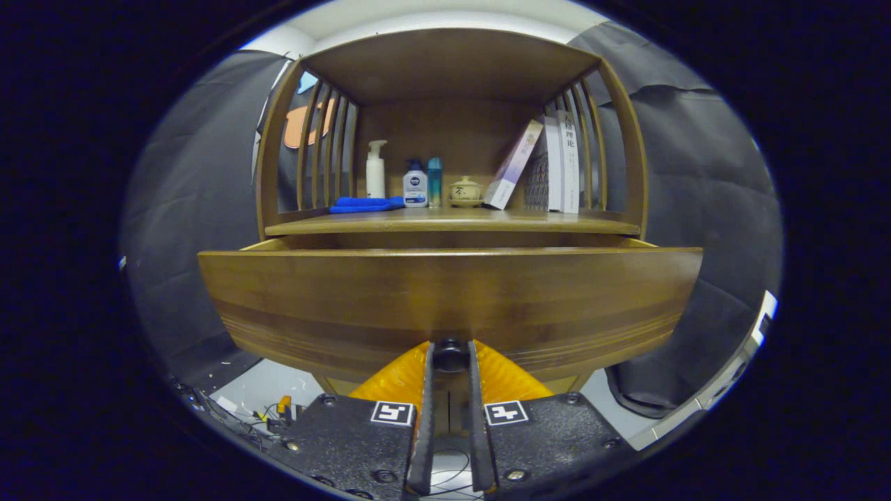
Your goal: Pull open the drawer, take out the items inside it, and place them on the countertop above the cabinet.
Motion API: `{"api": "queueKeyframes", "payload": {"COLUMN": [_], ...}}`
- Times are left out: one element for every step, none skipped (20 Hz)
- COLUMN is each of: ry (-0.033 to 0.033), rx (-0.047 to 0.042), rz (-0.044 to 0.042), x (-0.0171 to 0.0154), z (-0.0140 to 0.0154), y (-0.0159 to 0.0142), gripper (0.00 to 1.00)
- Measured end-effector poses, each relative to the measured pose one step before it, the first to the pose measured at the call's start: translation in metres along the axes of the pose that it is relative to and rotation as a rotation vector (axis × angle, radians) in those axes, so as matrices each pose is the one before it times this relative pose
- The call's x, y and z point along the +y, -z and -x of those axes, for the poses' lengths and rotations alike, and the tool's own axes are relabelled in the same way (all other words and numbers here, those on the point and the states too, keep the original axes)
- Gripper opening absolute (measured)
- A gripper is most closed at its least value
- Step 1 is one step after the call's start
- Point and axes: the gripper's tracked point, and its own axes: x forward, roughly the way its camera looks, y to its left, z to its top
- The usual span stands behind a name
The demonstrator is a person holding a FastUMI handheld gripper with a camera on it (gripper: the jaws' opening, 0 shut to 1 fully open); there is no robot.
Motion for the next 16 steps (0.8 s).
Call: {"api": "queueKeyframes", "payload": {"ry": [-0.00373, -0.0043, -0.00262, -0.00193, -0.00178, -0.00206, -0.00192, -0.00088, -0.00097, -0.00277, -0.00209, 0.00075, -0.00147, 0.0038, 0.00376, 0.00141], "rx": [0.00132, -0.00016, 0.00231, 0.00096, 0.0014, 0.00162, 0.0003, -0.00027, -0.00044, 0.00263, 0.00599, 0.00828, -0.01563, 0.014, -0.00576, 0.00934], "rz": [-0.00365, -0.00363, 0.00003, -0.00276, -0.00385, 0.00161, 0.00224, 0.00743, 0.00217, -0.00001, -0.00772, -0.00169, 0.00429, 0.01615, 0.00611, -0.0048], "x": [0.0004, -0.00024, -0.00006, -0.00021, -0.00034, -0.0001, 0.00026, -0.00045, -0.00054, -0.00044, -0.00011, -0.00037, 0.00027, -0.00074, -0.00081, -0.00108], "z": [0.00524, 0.00498, 0.00455, 0.00524, 0.0058, 0.00521, 0.00489, 0.00468, 0.00444, 0.0038, 0.00403, 0.00245, 0.00179, -0.00222, 0.00162, 0.00293], "y": [0.0024, 0.00066, 0.00227, 0.00043, 0.002, 0.00182, 0.00171, 0.00157, 0.0021, 0.0027, 0.0036, 0.00507, 0.0003, 0.00051, 0.00026, -0.00035], "gripper": [0.24, 0.24, 0.24, 0.24, 0.24, 0.24, 0.24, 0.24, 0.24, 0.24, 0.24, 0.24, 0.24, 0.24, 0.24, 0.24]}}
